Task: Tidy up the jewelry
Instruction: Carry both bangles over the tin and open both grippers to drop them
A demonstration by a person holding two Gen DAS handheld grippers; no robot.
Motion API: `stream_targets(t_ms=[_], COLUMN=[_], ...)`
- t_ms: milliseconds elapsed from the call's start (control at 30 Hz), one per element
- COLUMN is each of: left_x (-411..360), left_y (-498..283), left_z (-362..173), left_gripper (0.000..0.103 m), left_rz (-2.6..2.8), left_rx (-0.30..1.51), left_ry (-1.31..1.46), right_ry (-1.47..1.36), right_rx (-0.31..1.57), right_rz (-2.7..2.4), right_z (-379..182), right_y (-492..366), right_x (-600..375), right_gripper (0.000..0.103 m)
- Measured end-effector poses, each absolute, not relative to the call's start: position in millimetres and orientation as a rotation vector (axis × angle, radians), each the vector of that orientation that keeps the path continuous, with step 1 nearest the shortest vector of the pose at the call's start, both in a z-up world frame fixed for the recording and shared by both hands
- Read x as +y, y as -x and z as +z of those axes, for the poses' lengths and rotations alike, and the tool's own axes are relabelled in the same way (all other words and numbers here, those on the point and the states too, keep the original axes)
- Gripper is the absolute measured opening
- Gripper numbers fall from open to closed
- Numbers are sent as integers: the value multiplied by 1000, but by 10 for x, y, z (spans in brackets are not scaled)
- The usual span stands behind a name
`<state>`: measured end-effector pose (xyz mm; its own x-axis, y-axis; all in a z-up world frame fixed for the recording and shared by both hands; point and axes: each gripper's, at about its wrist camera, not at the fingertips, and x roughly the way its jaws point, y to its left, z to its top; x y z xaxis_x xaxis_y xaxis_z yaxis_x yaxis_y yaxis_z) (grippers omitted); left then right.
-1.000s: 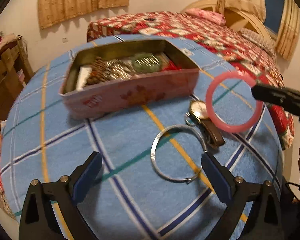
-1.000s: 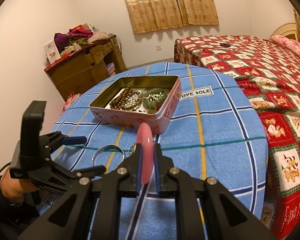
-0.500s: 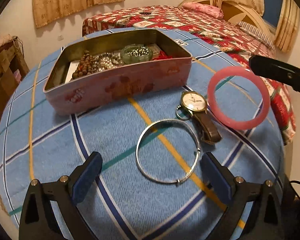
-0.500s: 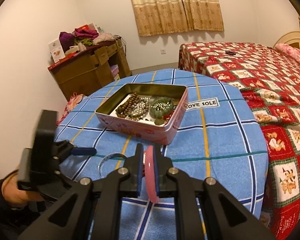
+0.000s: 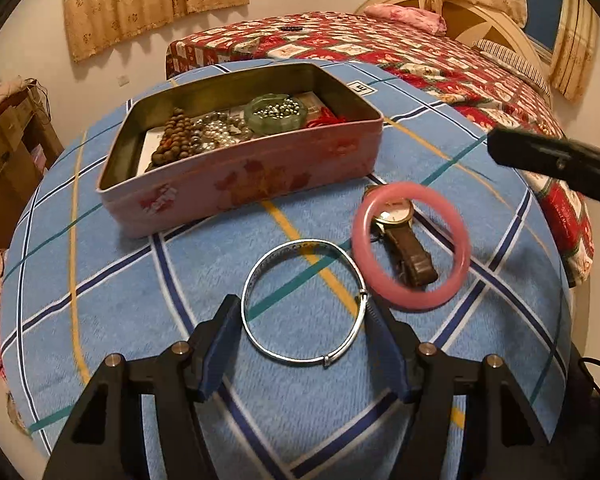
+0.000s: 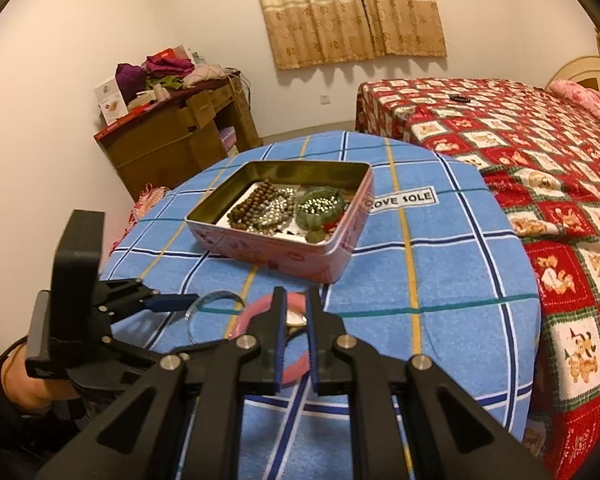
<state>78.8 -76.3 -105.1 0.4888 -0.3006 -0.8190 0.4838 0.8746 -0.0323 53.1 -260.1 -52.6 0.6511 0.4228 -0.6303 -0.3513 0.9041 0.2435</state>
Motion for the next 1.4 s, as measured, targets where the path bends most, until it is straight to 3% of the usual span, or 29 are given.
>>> stream_targets(t_ms=[100,167,267,500,567,633,867,1067,1400], left_x=[-701,-654,-599,-564,-550,-537,-412,-417,-581], left_y=[-787,-786,-787,-792,-789,-779,-842,-1197,-1956], left_z=[-1020,-990,-948,-933,-904,-858,-376,-83,-124], left_gripper=[64,64,64,64,64,64,64,64,64], left_rz=[-473,-465,-456,-455,-459,-458,-465,-437,-375], left_rx=[942,935,925,908,900,887,784,707,699], left_ry=[-200,-192,-184,-171,-162,-160,-128,-144,-174], right_ry=[-87,-81,-70,-51,-30,-33,-6,-28,11], right_rx=[778,809,851,912,929,908,759,719,733], right_rz=[460,456,442,386,397,404,429,434,385], right_z=[-603,-685,-805,-994,-1048,-1019,-533,-291,-418], right_y=[-549,-578,-606,-711,-739,-712,-591,-1004,-1669], right_x=[-2550,-2528,-2507,-2486,-2441,-2446,-2450,-2452,-2326], right_gripper=[14,29,36,36,18,13,12,12,12])
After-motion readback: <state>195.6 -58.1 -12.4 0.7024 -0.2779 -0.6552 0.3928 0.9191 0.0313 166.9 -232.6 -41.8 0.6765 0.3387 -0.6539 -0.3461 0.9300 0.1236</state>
